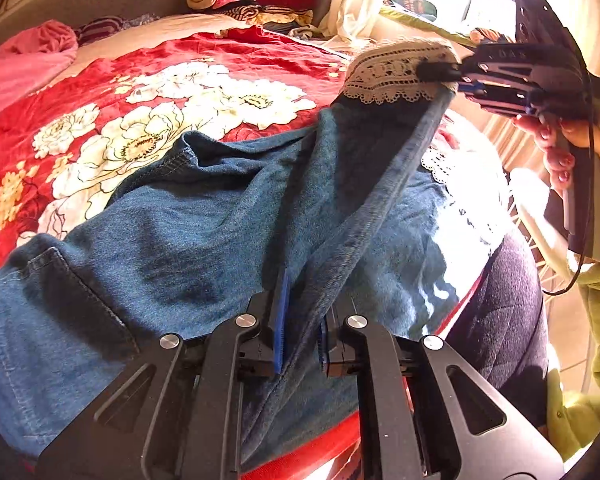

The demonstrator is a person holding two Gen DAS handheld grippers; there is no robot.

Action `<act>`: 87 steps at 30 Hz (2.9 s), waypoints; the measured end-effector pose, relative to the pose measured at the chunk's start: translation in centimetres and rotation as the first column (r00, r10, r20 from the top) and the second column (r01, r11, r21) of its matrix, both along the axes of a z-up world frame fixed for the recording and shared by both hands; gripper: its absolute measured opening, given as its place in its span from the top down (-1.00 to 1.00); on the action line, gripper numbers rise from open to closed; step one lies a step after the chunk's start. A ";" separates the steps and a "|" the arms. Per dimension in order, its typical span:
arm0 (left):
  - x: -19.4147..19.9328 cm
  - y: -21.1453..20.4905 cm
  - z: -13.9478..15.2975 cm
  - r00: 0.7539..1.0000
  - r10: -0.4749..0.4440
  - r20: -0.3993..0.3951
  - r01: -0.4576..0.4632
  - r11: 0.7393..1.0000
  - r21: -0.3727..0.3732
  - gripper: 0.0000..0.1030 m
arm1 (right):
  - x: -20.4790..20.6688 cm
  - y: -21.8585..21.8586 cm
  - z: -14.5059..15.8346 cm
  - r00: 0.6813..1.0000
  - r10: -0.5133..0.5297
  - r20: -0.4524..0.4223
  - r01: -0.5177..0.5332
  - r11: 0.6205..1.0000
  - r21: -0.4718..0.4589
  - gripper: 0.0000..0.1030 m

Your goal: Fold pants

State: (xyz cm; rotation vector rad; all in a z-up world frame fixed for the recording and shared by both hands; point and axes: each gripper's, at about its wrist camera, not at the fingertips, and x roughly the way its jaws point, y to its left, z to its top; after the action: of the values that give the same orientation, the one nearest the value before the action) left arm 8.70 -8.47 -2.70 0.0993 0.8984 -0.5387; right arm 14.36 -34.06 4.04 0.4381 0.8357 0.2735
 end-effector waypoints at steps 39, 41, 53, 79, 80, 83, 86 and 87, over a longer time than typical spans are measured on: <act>2.9 6.1 5.3 0.992 0.116 -0.049 -0.117 0.993 -0.021 0.18 | -0.4 -6.4 -3.0 0.995 0.076 -0.061 -0.082 0.991 -0.106 -0.11; 6.1 7.3 5.4 0.982 0.159 -0.100 -0.164 0.985 -0.047 0.16 | 2.3 -6.3 -3.8 0.993 0.071 -0.090 -0.080 0.991 -0.104 -0.11; 14.3 7.0 -1.0 0.942 0.158 -0.297 -0.176 0.984 -0.034 0.16 | 7.9 -4.4 -7.2 0.959 0.235 -0.157 -0.234 0.972 0.022 0.34; 17.3 4.1 4.9 0.966 0.204 -0.161 -0.220 0.971 -0.090 0.86 | 11.0 -2.4 1.0 0.948 0.302 0.095 -0.280 0.940 -0.192 0.79; 17.8 3.9 4.7 0.965 0.212 -0.152 -0.225 0.971 -0.074 0.86 | 12.0 -2.1 0.7 0.950 0.304 0.076 -0.281 0.933 -0.225 0.79; 19.4 3.3 2.8 0.954 0.247 -0.168 -0.256 0.966 -0.029 0.86 | 14.7 -1.0 -2.2 0.950 0.311 -0.022 -0.303 0.901 -0.309 0.78; 20.2 3.2 -0.3 0.942 0.271 -0.199 -0.271 0.962 0.024 0.85 | 16.6 -0.2 -5.9 0.948 0.294 -0.123 -0.319 0.877 -0.359 0.66; 20.3 3.1 -1.2 0.940 0.273 -0.204 -0.271 0.962 0.038 0.79 | 16.8 -0.3 -6.6 0.949 0.288 -0.132 -0.317 0.876 -0.364 0.63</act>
State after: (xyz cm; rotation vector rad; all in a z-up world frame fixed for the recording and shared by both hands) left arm 28.97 -5.37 -3.92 -0.0740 1.0986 -0.2891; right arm 31.19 -34.39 -2.57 -0.0536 1.0058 0.3762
